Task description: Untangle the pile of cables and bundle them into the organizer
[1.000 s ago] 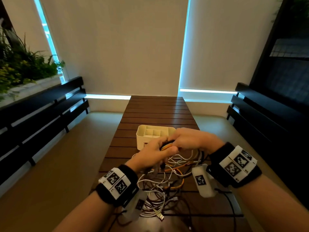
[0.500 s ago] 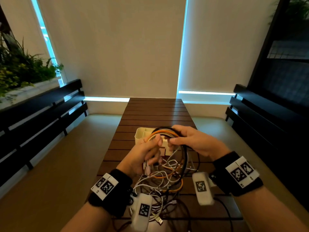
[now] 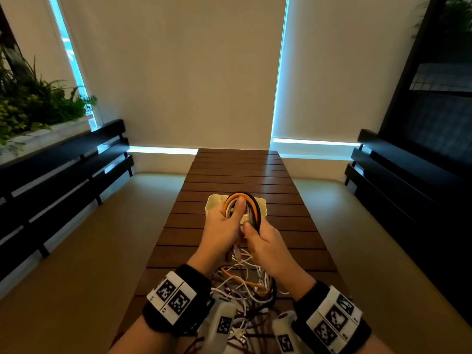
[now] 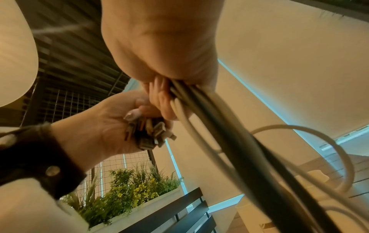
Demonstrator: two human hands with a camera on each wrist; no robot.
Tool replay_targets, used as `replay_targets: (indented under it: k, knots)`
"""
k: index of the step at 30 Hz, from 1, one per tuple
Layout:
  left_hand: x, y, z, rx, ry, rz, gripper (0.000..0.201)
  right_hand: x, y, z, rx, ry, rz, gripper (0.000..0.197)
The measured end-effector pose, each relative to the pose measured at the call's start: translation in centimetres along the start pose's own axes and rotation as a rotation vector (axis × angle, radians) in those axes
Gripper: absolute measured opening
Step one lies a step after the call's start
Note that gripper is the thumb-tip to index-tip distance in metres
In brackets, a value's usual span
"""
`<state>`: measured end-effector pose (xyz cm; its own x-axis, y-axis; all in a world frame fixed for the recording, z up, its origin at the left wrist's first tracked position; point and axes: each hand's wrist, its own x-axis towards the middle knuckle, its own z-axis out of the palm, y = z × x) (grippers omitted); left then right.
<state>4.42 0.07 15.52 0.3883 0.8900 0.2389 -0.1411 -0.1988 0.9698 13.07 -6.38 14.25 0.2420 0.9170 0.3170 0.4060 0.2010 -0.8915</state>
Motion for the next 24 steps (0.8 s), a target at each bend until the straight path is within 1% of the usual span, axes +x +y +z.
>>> replay_targets:
  k: [2, 5, 6, 9, 12, 13, 15, 17, 20, 22, 23, 24]
  knots:
    - [0.1, -0.2, 0.2, 0.073, 0.018, 0.023, 0.028, -0.1, 0.1, 0.3, -0.024, 0.008, 0.003, 0.015]
    - [0.2, -0.7, 0.3, 0.185, 0.066, 0.085, 0.051, 0.0, 0.1, 0.4, -0.018, 0.022, 0.019, 0.017]
    - [0.1, -0.7, 0.3, 0.206, 0.073, 0.101, 0.056, 0.0, 0.1, 0.4, -0.027, 0.026, 0.027, 0.017]
    - [-0.8, -0.3, 0.8, 0.21, 0.074, 0.102, 0.06, 0.0, 0.2, 0.4, -0.064, 0.047, 0.041, 0.026]
    - [-1.2, -0.2, 1.3, 0.176, 0.096, 0.069, 0.061, -0.2, 0.1, 0.6, -0.113, 0.047, 0.028, 0.028]
    - [-1.2, -0.2, 1.3, 0.145, 0.098, 0.046, 0.06, -0.2, 0.1, 0.7, -0.137, 0.048, 0.028, 0.024]
    - [-0.8, -0.4, 1.4, 0.07, 0.068, -0.048, 0.055, -0.4, -0.1, 0.8, -0.2, 0.042, 0.042, 0.018]
    - [-0.7, -0.4, 1.4, -0.013, 0.015, -0.152, 0.042, -0.6, -0.1, 0.9, -0.296, -0.012, 0.033, 0.019]
    - [-0.8, -0.4, 1.3, -0.116, -0.015, -0.245, 0.029, -0.8, -1.0, 0.6, -0.477, -0.101, 0.017, 0.025]
    - [-1.0, -0.4, 1.1, -0.193, -0.056, -0.29, 0.031, -1.0, -1.8, 0.2, -0.596, -0.174, 0.0, 0.027]
    - [-1.2, -0.3, 1.2, -0.243, -0.077, -0.319, 0.032, -1.0, -2.0, 0.0, -0.631, -0.218, 0.007, 0.032]
    - [-1.3, -0.1, 1.1, -0.274, -0.091, -0.341, 0.033, -1.1, -1.9, 0.0, -0.6, -0.238, 0.041, 0.04]
